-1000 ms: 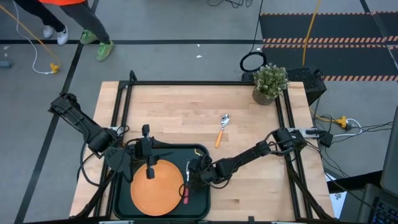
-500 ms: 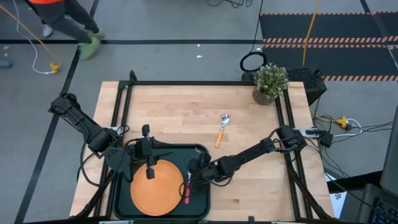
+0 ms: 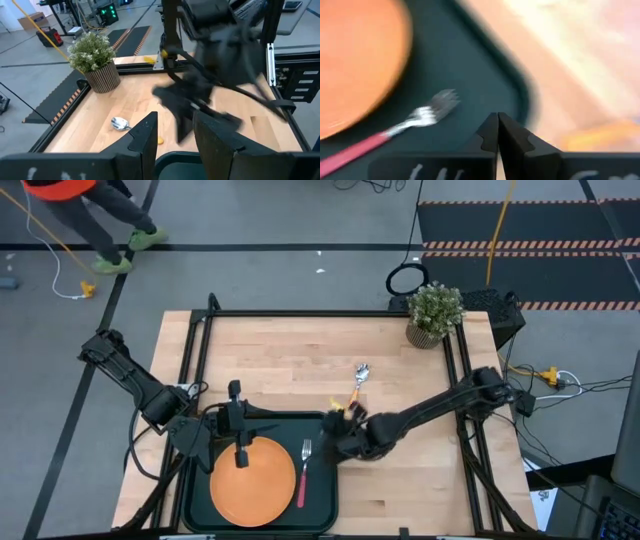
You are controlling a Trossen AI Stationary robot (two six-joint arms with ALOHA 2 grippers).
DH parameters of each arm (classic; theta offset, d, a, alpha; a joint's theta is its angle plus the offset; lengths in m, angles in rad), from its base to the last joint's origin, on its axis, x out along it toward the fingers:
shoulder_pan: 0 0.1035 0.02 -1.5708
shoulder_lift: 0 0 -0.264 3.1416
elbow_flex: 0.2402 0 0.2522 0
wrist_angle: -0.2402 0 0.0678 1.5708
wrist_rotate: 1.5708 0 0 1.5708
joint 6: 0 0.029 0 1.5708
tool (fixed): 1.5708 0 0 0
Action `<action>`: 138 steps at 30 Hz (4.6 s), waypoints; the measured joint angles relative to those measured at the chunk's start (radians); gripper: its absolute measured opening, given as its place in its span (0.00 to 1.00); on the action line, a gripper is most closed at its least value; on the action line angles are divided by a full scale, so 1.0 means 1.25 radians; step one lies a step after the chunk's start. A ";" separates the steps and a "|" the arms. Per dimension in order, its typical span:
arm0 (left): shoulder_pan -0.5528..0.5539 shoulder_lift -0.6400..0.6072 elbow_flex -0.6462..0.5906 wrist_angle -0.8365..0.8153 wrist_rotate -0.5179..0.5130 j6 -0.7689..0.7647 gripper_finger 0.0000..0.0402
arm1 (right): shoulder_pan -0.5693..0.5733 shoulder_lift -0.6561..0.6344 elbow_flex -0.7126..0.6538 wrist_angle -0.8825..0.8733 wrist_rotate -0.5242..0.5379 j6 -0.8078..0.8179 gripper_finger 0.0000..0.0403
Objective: Pick and place plate/cup/fork/spoon on tray
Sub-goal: Put the orange spoon on the black tray to the right of the pink fork
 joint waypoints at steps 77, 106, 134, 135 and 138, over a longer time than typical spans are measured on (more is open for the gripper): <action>0.011 -0.001 0.001 0.010 0.000 0.071 0.32 | -0.253 -0.025 -0.396 0.207 0.054 0.354 0.41; 0.011 0.000 0.001 0.005 0.001 0.071 0.32 | -0.071 -0.120 -0.399 0.282 0.065 0.425 0.08; -0.028 0.000 0.001 -0.088 0.007 -0.126 0.32 | 0.249 0.194 -0.013 0.608 0.391 0.428 0.08; -0.028 0.000 0.001 -0.088 0.007 -0.127 0.32 | 0.249 0.212 0.014 0.583 0.390 0.446 0.08; -0.028 0.000 0.000 -0.088 0.007 -0.140 0.32 | 0.248 0.257 0.078 0.499 0.390 0.502 0.08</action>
